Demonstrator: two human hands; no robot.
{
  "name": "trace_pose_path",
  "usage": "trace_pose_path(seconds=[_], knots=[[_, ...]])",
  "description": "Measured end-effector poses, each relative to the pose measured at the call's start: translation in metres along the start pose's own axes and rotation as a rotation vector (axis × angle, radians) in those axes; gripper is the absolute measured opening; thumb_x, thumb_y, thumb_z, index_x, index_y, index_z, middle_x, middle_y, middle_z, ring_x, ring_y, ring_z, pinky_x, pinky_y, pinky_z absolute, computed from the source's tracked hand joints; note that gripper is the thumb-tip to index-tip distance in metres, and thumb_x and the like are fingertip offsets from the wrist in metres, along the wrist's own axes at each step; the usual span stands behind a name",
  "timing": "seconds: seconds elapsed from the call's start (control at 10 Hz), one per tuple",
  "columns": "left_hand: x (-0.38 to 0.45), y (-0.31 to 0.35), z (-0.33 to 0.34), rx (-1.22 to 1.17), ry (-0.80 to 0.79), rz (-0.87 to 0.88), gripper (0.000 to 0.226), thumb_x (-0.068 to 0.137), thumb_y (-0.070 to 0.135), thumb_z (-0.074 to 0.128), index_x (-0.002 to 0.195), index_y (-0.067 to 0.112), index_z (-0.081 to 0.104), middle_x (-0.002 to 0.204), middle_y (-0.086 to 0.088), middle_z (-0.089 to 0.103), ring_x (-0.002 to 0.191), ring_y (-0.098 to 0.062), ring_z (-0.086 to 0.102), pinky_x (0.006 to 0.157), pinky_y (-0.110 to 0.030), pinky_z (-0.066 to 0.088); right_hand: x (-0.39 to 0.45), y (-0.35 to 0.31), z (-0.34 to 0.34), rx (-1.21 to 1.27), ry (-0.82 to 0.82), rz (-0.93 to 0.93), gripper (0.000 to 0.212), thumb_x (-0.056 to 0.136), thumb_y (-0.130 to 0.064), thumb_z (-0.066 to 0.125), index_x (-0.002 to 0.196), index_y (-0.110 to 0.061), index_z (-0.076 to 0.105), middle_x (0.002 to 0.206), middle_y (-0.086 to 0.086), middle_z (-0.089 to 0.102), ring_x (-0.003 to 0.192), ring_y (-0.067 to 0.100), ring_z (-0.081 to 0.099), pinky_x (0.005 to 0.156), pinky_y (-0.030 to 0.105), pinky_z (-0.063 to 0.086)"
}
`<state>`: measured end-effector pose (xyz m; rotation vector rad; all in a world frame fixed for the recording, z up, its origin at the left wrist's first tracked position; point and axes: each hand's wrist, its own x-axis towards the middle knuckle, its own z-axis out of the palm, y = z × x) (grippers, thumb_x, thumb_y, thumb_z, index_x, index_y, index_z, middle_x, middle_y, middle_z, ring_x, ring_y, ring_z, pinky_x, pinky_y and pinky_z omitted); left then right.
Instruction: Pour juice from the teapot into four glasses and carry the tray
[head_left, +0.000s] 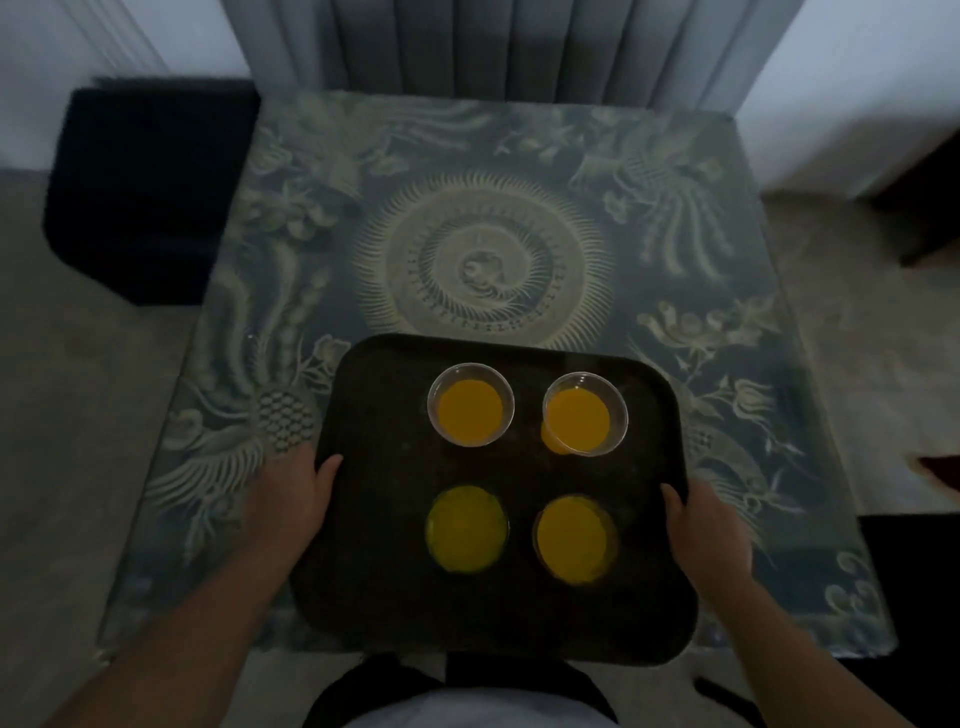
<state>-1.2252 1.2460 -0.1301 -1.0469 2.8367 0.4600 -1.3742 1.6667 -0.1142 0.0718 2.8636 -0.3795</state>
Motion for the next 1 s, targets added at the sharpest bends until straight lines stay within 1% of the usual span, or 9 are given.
trace_pose_path(seconds=[0.1,0.2,0.4,0.5,0.6,0.7,0.8,0.9,1.0], knots=[[-0.004,0.005,0.006,0.019,0.005,-0.047,0.036,0.094,0.033,0.061,0.081,0.000,0.062,0.073,-0.022,0.065,0.065,-0.038,0.062,0.058,-0.039,0.048,0.015,-0.001,0.000,-0.020,-0.015,-0.025,0.031,0.096,-0.039,0.043,0.091,-0.012,0.057,0.071,-0.001,0.053,0.061,0.019,0.051,0.060,0.034,0.043],[-0.004,0.009,0.009,0.013,-0.008,-0.085,0.040,0.096,0.038,0.057,0.080,0.001,0.059,0.073,-0.022,0.063,0.066,-0.037,0.061,0.059,-0.040,0.048,0.021,0.000,-0.001,-0.016,-0.043,-0.019,0.031,0.096,-0.038,0.044,0.094,-0.009,0.057,0.072,0.000,0.052,0.063,0.021,0.049,0.061,0.034,0.040],[-0.002,0.010,0.006,0.020,-0.008,-0.105,0.040,0.098,0.043,0.051,0.090,0.005,0.060,0.081,-0.020,0.065,0.074,-0.037,0.063,0.065,-0.041,0.050,0.022,-0.004,-0.004,-0.039,-0.057,-0.005,0.031,0.096,-0.039,0.043,0.095,-0.010,0.055,0.074,0.002,0.053,0.063,0.022,0.047,0.061,0.034,0.037],[-0.002,0.010,0.004,0.043,-0.007,-0.068,0.039,0.098,0.043,0.049,0.096,0.006,0.060,0.084,-0.019,0.066,0.077,-0.037,0.063,0.065,-0.040,0.048,0.020,-0.005,-0.006,-0.045,-0.054,-0.023,0.029,0.096,-0.039,0.043,0.094,-0.012,0.054,0.075,0.003,0.056,0.063,0.020,0.048,0.060,0.033,0.038],[0.000,0.011,-0.003,0.084,-0.043,-0.077,0.040,0.099,0.045,0.047,0.100,0.007,0.061,0.089,-0.017,0.067,0.081,-0.035,0.064,0.066,-0.037,0.046,0.018,-0.007,-0.008,-0.063,-0.054,-0.024,0.031,0.096,-0.041,0.041,0.096,-0.013,0.054,0.078,0.005,0.061,0.066,0.024,0.056,0.059,0.033,0.040],[0.003,0.009,-0.004,0.033,-0.050,-0.028,0.041,0.098,0.043,0.049,0.101,0.005,0.062,0.089,-0.018,0.067,0.081,-0.034,0.064,0.069,-0.038,0.050,0.016,-0.008,-0.010,-0.073,-0.054,-0.022,0.031,0.095,-0.044,0.039,0.096,-0.016,0.052,0.084,0.009,0.066,0.070,0.026,0.059,0.061,0.034,0.041],[0.001,0.011,-0.011,0.008,-0.092,-0.040,0.042,0.097,0.045,0.049,0.100,0.005,0.062,0.090,-0.015,0.067,0.081,-0.031,0.063,0.072,-0.039,0.051,0.011,-0.011,-0.019,-0.106,-0.093,0.013,0.030,0.094,-0.046,0.039,0.098,-0.019,0.051,0.083,0.003,0.060,0.069,0.021,0.053,0.063,0.035,0.042],[-0.001,0.012,-0.019,-0.006,-0.081,-0.066,0.046,0.094,0.052,0.050,0.101,0.008,0.057,0.096,-0.014,0.063,0.081,-0.026,0.058,0.071,-0.040,0.050,0.010,-0.013,-0.028,-0.155,-0.107,0.023,0.032,0.092,-0.050,0.039,0.102,-0.022,0.051,0.093,0.004,0.062,0.081,0.026,0.061,0.065,0.038,0.043],[-0.009,0.022,-0.035,0.025,-0.042,-0.079,0.065,0.090,0.060,0.049,0.128,0.008,0.047,0.125,-0.020,0.055,0.108,-0.033,0.056,0.087,-0.045,0.049,0.006,-0.016,-0.034,-0.129,-0.059,0.020,0.039,0.089,-0.053,0.044,0.107,-0.018,0.050,0.105,0.005,0.061,0.088,0.025,0.058,0.072,0.042,0.049]])
